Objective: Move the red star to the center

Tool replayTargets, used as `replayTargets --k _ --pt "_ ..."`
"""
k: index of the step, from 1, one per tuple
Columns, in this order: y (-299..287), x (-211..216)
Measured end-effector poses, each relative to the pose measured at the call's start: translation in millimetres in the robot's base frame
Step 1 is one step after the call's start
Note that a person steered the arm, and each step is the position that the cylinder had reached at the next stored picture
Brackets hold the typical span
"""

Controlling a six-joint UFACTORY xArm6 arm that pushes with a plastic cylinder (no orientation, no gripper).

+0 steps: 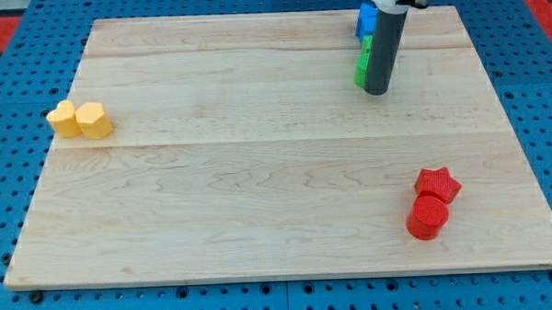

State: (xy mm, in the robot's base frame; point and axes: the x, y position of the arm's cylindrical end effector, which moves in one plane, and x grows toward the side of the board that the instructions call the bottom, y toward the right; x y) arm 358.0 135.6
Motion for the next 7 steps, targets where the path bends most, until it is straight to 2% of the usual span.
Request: replayTargets --k 1,2,3,4,5,6,7 --pt "2 4" --pt "55 35" --pt "131 86" --pt "170 165" --pt "119 209" --pt "59 204" --pt "12 175"
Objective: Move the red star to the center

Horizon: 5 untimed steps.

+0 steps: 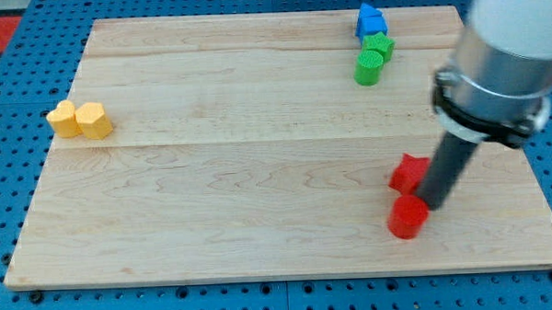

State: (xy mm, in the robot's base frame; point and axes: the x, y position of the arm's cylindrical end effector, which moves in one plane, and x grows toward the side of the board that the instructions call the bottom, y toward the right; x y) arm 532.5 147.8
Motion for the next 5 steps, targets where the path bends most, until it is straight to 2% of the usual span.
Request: replayTargets --k 1,2,4,5 --pt "-33 -22" --pt "3 -13" --pt "-4 -74" --pt "-32 -99"
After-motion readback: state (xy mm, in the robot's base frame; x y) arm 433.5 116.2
